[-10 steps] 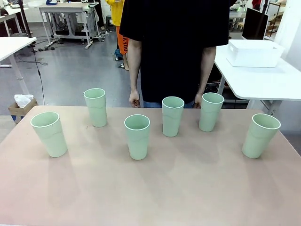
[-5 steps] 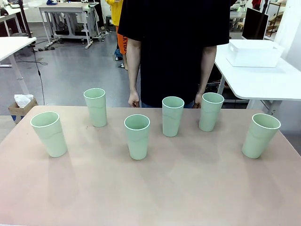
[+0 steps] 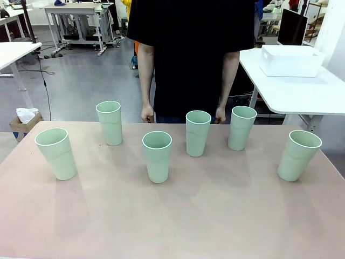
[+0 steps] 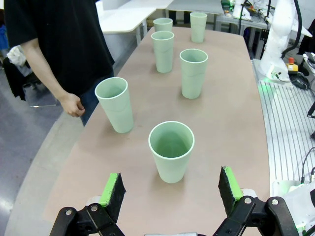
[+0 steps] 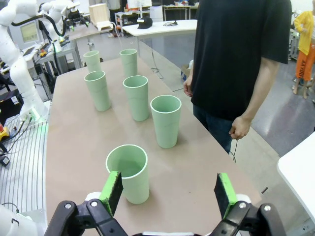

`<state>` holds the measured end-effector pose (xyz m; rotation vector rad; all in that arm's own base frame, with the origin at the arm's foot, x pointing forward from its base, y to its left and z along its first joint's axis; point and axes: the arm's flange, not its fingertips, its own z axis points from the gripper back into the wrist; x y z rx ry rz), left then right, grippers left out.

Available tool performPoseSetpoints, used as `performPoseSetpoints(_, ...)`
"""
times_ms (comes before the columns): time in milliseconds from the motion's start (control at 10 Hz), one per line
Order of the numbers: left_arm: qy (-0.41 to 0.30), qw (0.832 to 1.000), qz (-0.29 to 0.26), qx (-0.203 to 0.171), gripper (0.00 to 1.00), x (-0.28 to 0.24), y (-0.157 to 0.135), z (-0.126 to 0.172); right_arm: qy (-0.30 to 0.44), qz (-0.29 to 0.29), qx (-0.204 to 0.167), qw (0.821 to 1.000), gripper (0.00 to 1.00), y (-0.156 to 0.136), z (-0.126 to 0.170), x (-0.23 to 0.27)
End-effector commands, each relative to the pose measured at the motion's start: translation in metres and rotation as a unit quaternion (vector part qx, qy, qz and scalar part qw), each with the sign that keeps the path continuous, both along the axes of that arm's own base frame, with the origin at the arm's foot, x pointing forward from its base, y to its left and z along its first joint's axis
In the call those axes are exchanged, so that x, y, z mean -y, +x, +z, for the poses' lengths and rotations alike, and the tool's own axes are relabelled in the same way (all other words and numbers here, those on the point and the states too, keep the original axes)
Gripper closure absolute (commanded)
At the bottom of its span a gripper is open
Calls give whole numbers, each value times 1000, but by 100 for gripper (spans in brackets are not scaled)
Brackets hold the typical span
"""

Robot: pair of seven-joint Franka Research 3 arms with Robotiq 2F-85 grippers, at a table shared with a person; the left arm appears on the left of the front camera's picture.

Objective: Stack the cups and store them in the basket.
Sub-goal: Pick up two Reusable plastic cups , one in each hand.

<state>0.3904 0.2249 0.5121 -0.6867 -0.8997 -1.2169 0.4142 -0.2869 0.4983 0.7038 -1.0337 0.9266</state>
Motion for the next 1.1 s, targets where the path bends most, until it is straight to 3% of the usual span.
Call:
performPoseSetpoints(0, -19, 999, -26, -6, 0, -4, -3, -26, 12, 48, 6, 999, 0, -6, -25, -10)
performPoseSetpoints(200, -45, 996, -77, 0, 0, -7, -5, -55, 36, 102, -1, 994, 0, -11, -52, -20)
performPoseSetpoints(400, -70, 991, -117, -17, 0, -15, 4, -95, 33, 144, -20, 989, 0, -8, -80, -34)
performPoseSetpoints(600, -92, 984, -150, 5, 0, -15, 12, -130, 24, 166, 2, 986, 0, -5, -117, -55)
performPoseSetpoints(700, -121, 975, -181, -29, 0, -11, 18, -129, 37, 163, -12, 986, 0, -1, -120, -60)
performPoseSetpoints(800, -86, 989, -123, -10, 0, -6, 5, -129, 38, 155, -26, 987, 0, -5, -107, -50)
performPoseSetpoints(1000, -86, 989, -123, -10, 0, -6, 5, -129, 38, 155, -26, 987, 0, -5, -107, -50)
